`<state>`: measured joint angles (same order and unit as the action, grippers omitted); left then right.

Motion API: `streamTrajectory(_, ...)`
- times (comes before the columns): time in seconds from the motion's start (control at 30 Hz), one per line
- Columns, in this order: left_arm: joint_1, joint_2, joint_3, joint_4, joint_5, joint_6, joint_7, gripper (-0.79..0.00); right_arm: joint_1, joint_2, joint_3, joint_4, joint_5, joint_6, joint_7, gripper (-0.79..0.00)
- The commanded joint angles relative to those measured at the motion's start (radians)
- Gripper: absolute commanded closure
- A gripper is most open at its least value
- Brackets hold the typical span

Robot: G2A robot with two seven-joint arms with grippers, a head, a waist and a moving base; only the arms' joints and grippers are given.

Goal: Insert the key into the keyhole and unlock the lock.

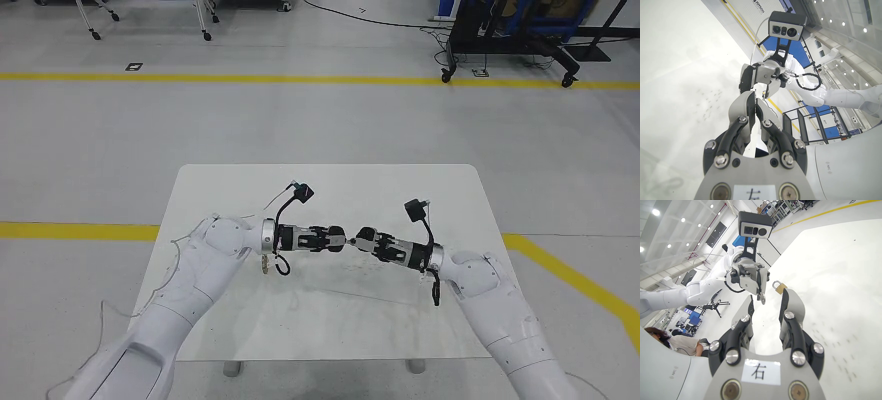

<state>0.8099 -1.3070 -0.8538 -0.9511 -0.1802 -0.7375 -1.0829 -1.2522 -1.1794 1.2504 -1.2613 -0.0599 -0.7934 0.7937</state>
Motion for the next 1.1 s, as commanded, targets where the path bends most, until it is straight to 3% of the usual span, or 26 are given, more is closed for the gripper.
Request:
streamTrajectory(0.0,0.000,0.001,0.003,-0.002,0.000,-0.002,0.002,0.000,0.003,0.001,-0.006,0.003,0.008,-0.006,0.003,-0.296)
streamTrajectory(0.13,0.000,0.004,0.010,-0.007,-0.003,-0.004,0.004,0.000,0.012,0.003,-0.022,0.012,0.046,-0.015,0.027,-0.292)
streamTrajectory(0.33,-0.001,0.008,0.019,-0.009,0.003,-0.006,0.007,0.000,0.029,0.004,-0.046,0.043,0.077,-0.033,0.043,-0.197)
streamTrajectory(0.43,-0.003,0.010,0.024,-0.008,0.011,-0.007,0.007,0.000,0.036,0.006,-0.048,0.060,0.084,-0.041,0.037,0.000)
streamTrajectory(0.87,-0.009,0.009,0.037,-0.004,0.021,-0.004,0.027,0.000,0.038,0.016,-0.078,0.076,0.188,-0.078,0.085,0.000)
streamTrajectory(0.9,-0.009,0.008,0.038,-0.004,0.022,-0.004,0.029,-0.219,0.038,0.017,-0.080,0.078,0.194,-0.080,0.086,0.000)
streamTrajectory(0.93,-0.009,0.008,0.038,-0.003,0.022,-0.003,0.030,-0.369,0.039,0.018,-0.081,0.083,0.198,-0.081,0.085,0.000)
streamTrajectory(0.97,-0.009,0.008,0.039,-0.003,0.021,-0.002,0.031,-0.693,0.040,0.018,-0.082,0.086,0.201,-0.082,0.083,0.000)
streamTrajectory(1.0,-0.009,0.008,0.039,-0.004,0.021,-0.002,0.032,-0.785,0.040,0.019,-0.082,0.091,0.203,-0.083,0.079,0.000)
streamTrajectory(1.07,-0.009,0.009,0.040,-0.003,0.019,-0.005,0.036,-0.785,0.041,0.020,-0.083,0.096,0.203,-0.083,0.073,0.000)
